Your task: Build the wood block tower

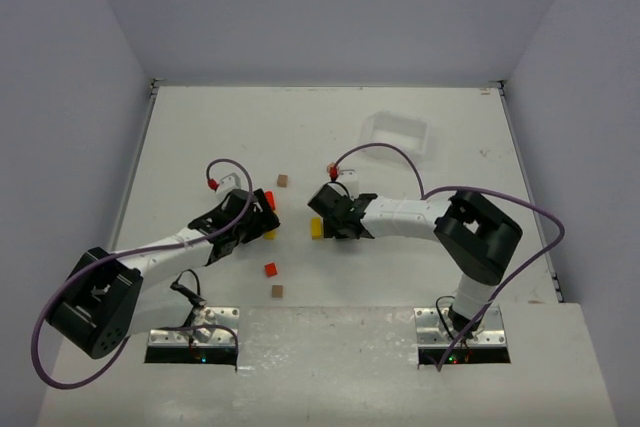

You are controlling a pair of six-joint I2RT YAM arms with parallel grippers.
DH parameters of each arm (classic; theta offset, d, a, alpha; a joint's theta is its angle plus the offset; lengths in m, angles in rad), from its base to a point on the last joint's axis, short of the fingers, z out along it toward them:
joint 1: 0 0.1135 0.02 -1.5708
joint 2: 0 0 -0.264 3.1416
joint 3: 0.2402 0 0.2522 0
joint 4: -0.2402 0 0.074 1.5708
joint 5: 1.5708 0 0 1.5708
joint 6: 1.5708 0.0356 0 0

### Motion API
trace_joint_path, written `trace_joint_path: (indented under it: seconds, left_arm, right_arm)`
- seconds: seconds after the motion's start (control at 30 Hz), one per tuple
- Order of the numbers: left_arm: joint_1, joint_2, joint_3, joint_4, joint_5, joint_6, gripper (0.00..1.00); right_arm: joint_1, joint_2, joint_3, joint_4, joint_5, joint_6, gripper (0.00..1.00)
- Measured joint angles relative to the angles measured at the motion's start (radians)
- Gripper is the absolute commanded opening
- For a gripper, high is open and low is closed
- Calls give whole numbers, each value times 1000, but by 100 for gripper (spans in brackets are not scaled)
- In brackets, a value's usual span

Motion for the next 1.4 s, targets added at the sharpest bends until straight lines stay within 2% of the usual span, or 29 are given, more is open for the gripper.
trace_joint_path:
  seconds: [0.13, 0.37, 0.57, 1.13, 1.3, 1.37, 1.4]
  left_arm:
    - [0, 22, 4, 13, -3, 13, 92]
    - [0, 96, 42, 43, 2, 83, 78]
    - [-9, 151, 68, 70, 7, 138, 62]
    - [-102, 280, 178, 42, -23, 180, 52]
    - [-154, 286, 194, -11, -58, 163, 37]
    - [-170, 286, 195, -28, -73, 150, 28]
    - [-176, 286, 195, -36, -81, 146, 20]
  right_arm:
    - [0, -42, 0, -5, 13, -19, 56]
    - [0, -184, -9, -4, 64, -67, 60]
    - [-28, -290, -81, 4, 109, -78, 61]
    - [-127, -373, -290, 54, 93, -67, 61]
    - [-141, -413, -325, 57, 89, -64, 62]
    - [-146, -433, -339, 63, 89, -63, 61]
    - [-150, -441, -345, 63, 89, -62, 61]
